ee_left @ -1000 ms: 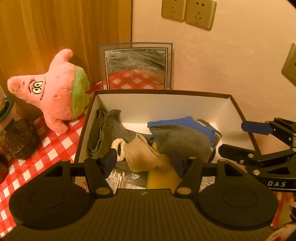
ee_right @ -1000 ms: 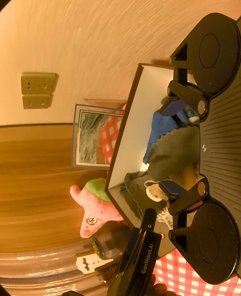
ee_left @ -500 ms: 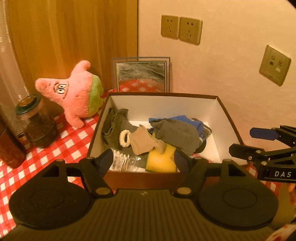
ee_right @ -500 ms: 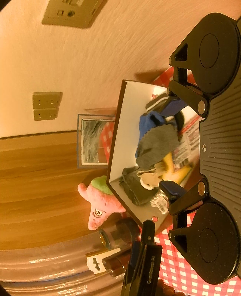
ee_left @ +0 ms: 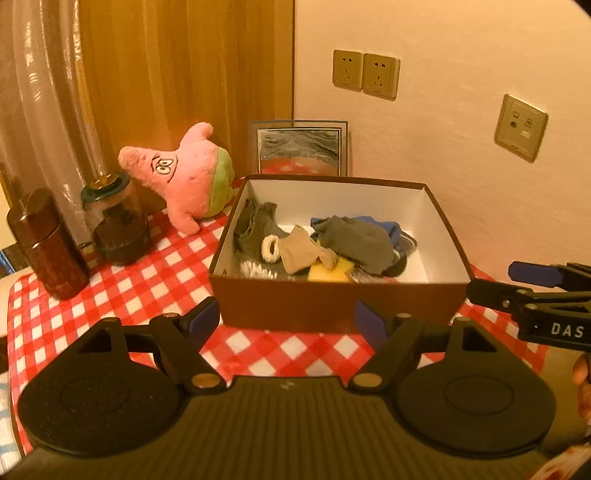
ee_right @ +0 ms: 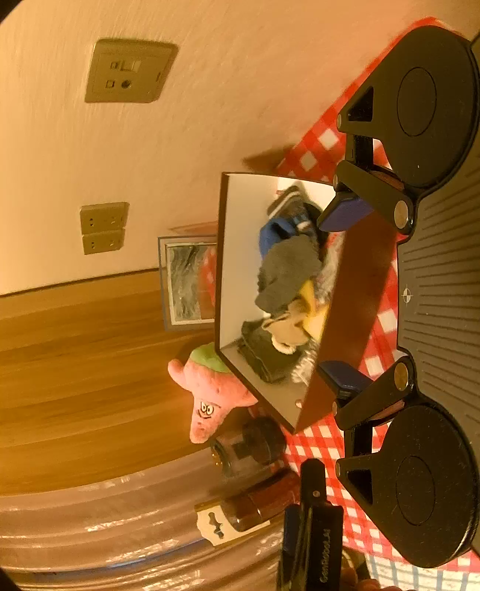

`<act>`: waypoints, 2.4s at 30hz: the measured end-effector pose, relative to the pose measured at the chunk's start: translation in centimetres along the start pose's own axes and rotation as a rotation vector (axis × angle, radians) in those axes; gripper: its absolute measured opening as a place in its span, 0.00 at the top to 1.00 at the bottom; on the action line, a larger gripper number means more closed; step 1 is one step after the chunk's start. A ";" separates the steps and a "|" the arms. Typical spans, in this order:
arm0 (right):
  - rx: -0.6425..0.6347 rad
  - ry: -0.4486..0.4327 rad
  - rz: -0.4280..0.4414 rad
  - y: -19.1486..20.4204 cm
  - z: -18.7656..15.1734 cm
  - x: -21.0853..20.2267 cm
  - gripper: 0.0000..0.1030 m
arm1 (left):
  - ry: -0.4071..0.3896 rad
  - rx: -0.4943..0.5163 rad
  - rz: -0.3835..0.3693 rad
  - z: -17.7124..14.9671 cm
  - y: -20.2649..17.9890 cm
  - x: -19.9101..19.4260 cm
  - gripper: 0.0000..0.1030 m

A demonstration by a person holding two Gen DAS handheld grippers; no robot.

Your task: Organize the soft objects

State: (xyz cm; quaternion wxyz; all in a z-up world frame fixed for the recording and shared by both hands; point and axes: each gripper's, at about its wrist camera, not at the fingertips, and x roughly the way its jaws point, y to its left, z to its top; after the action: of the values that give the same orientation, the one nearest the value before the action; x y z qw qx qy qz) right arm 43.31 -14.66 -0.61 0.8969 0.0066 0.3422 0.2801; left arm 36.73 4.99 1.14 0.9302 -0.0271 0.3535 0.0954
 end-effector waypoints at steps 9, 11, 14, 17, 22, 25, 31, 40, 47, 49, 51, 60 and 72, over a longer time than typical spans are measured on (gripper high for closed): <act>0.040 0.021 -0.028 4.6 -3.5 -4.5 0.26 | 0.023 -0.007 -0.028 -4.6 2.1 -6.1 0.24; 0.049 0.031 -0.031 5.9 -4.5 -5.4 0.26 | 0.025 -0.013 -0.033 -5.8 2.9 -7.7 0.24; 0.049 0.043 -0.048 7.9 -6.3 -7.1 0.26 | 0.031 -0.015 -0.034 -7.8 4.1 -10.1 0.24; 0.050 0.052 -0.057 10.1 -8.3 -9.1 0.26 | 0.034 -0.015 -0.041 -9.8 5.2 -12.7 0.24; 0.071 0.054 -0.064 13.4 -11.5 -12.5 0.26 | 0.042 0.003 -0.062 -13.0 6.5 -16.5 0.24; 0.081 0.055 -0.077 15.3 -13.2 -14.5 0.26 | 0.052 0.015 -0.080 -15.1 7.0 -18.7 0.24; 0.103 0.080 -0.084 18.2 -16.1 -17.7 0.26 | 0.079 0.014 -0.090 -18.1 7.7 -21.5 0.24; 0.102 0.103 -0.079 20.1 -18.1 -20.5 0.26 | 0.094 0.002 -0.089 -20.7 7.6 -24.2 0.24; 0.087 0.122 -0.069 20.2 -18.6 -21.9 0.26 | 0.094 -0.011 -0.072 -21.5 6.7 -25.6 0.24; 0.079 0.131 -0.065 20.1 -18.7 -22.3 0.26 | 0.094 -0.015 -0.069 -21.7 6.3 -25.9 0.24; 0.073 0.133 -0.059 20.0 -18.9 -22.7 0.26 | 0.097 -0.015 -0.063 -22.0 5.9 -26.1 0.24; 0.084 0.151 -0.041 18.9 -19.7 -24.0 0.26 | 0.114 -0.013 -0.054 -22.8 3.9 -26.7 0.24; 0.082 0.164 -0.038 18.4 -20.1 -24.4 0.26 | 0.110 -0.009 -0.055 -23.0 3.1 -26.8 0.24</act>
State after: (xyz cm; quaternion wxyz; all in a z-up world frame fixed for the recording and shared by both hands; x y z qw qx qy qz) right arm 6.87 -15.18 2.65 0.8700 0.0138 0.4259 0.2481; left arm 1.47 1.11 1.71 0.9115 -0.0459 0.4028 0.0699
